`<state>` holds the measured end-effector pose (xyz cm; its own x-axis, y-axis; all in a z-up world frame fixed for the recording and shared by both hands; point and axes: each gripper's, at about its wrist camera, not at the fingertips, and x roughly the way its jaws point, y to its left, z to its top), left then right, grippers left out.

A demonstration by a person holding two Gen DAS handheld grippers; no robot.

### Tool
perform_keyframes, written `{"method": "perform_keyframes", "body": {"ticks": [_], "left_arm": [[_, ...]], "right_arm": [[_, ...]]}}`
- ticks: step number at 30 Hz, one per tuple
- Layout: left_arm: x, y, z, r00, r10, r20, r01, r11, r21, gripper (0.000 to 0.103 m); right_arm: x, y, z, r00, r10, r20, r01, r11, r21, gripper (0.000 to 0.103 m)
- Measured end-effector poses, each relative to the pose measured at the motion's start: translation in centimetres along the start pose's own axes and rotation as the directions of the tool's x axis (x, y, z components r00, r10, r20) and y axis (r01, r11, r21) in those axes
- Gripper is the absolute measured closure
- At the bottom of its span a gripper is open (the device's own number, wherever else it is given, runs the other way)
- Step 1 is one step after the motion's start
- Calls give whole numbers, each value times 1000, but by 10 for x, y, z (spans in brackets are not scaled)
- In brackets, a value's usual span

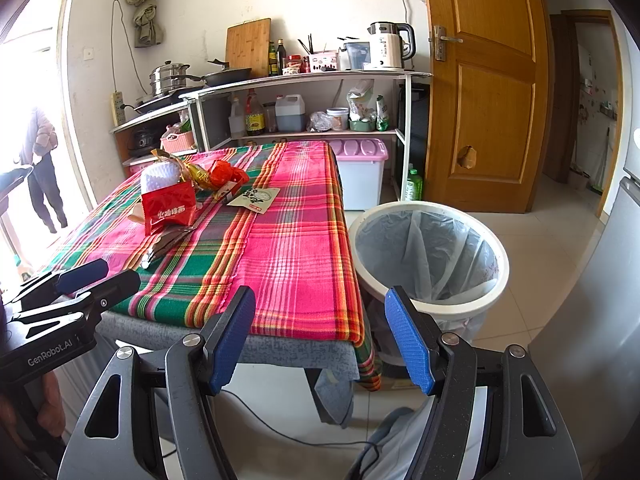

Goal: Collect trash

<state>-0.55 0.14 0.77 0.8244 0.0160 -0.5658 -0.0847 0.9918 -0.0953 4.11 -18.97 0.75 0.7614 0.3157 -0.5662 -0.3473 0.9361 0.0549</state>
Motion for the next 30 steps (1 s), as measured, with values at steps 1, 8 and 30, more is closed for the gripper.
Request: {"method": "perform_keyframes", "body": {"ticks": [1, 8, 30], "left_arm": [[0, 0, 0, 1000, 1, 0, -1, 1000, 1, 40], [-1, -2, 1, 1000, -1, -3, 1, 1000, -1, 40], [33, 37, 14, 1000, -13, -28, 12, 998, -66, 39]], "right_arm": [[0, 0, 0, 1000, 0, 0, 0, 1000, 0, 35], [0, 1, 0, 1000, -1, -1, 1, 1000, 0, 35], [27, 11, 17, 999, 37, -14, -37, 999, -33, 35]]}}
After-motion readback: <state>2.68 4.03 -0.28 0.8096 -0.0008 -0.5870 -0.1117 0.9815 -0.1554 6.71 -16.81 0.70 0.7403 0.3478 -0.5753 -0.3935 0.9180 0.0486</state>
